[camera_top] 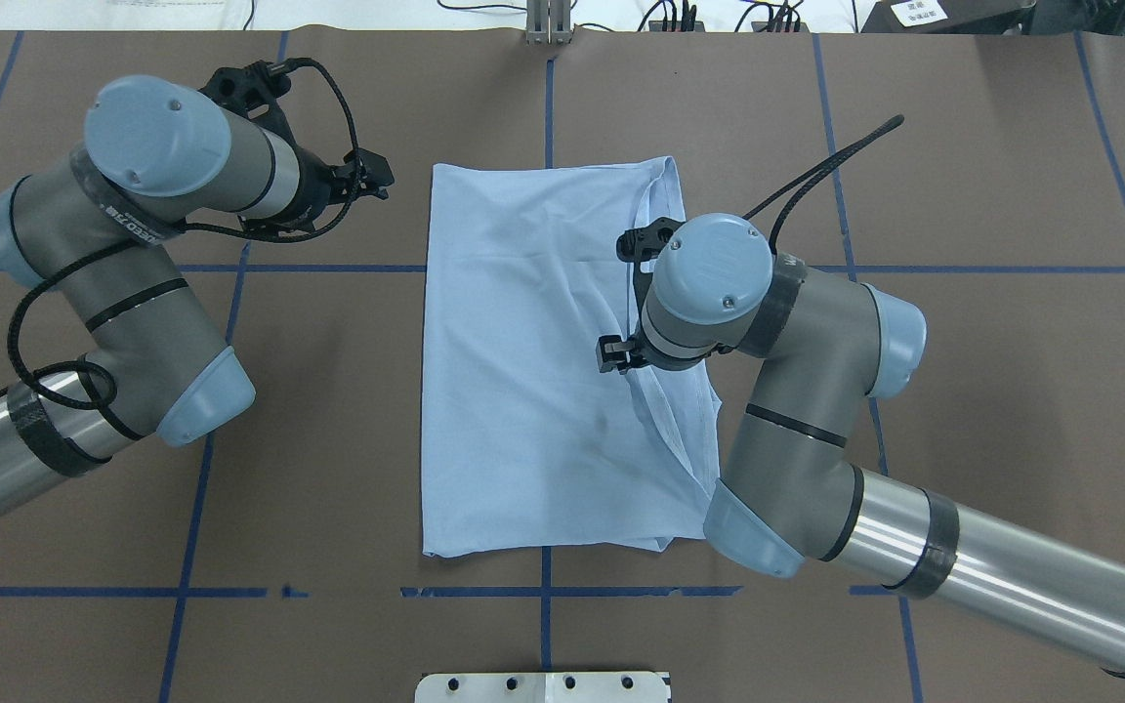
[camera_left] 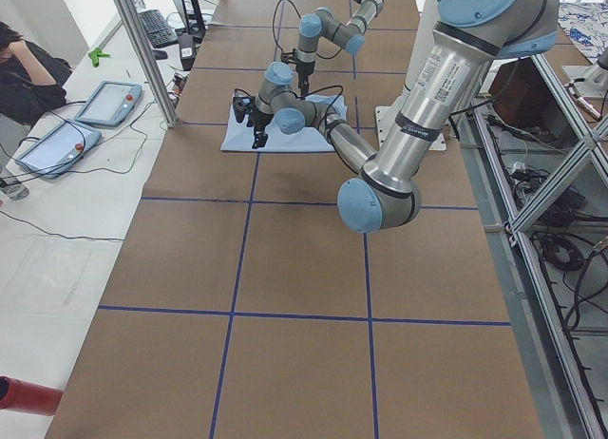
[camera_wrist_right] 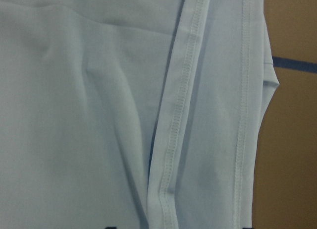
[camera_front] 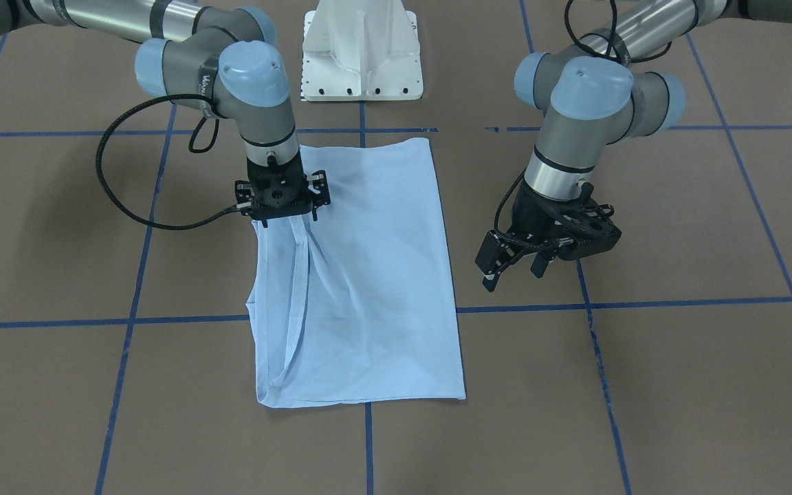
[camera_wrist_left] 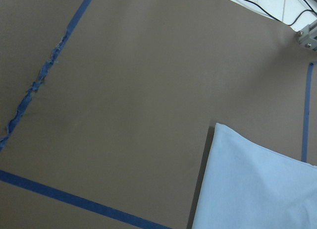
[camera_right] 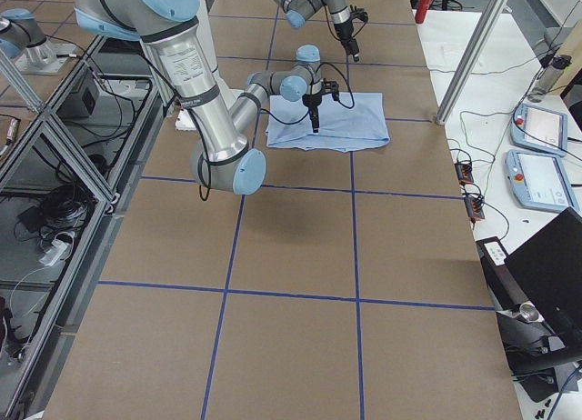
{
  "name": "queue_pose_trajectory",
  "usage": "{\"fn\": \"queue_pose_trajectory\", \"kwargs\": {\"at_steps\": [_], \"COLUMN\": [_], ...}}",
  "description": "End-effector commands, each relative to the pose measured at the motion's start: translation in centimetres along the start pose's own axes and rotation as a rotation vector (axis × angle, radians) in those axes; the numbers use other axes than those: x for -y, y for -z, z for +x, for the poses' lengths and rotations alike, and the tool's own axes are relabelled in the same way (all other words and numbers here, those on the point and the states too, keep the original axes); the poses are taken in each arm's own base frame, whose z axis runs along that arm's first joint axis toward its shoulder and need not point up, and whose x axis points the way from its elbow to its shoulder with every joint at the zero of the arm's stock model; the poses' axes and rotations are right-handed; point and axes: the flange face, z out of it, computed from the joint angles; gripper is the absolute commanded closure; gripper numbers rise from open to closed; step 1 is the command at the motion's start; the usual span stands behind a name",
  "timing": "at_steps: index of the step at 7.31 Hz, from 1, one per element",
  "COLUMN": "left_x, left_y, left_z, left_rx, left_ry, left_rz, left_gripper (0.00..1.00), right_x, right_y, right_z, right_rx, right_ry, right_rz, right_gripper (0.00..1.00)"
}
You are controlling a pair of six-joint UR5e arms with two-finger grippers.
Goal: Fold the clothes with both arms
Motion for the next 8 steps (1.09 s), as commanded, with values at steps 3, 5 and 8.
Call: {"fn": "queue_pose_trajectory", "kwargs": {"at_steps": [3, 5, 8], "left_x": [0.0, 0.0, -0.1], "left_y": [-0.1, -0.1, 0.1], "left_z": [0.0, 0.0, 0.2], "left_rx": [0.001, 0.001, -0.003], "left_ry": [0.002, 0.0, 0.005], "left_rz": [0.0, 0.0, -0.002], "left_gripper": [0.0, 0.0, 0.0], "right_x": [2.3, 2.2, 2.6], "right_y": [-3.6, -4.5, -4.6], "right_z": [-1.4, -1.2, -0.2], "right_rx": [-0.063, -0.076, -0.085], "right_ry": [0.109, 0.111, 0.115], "right_rz": [-0.033, -0.049, -0.056], "right_gripper": [0.45, 0.45, 0.45]}}
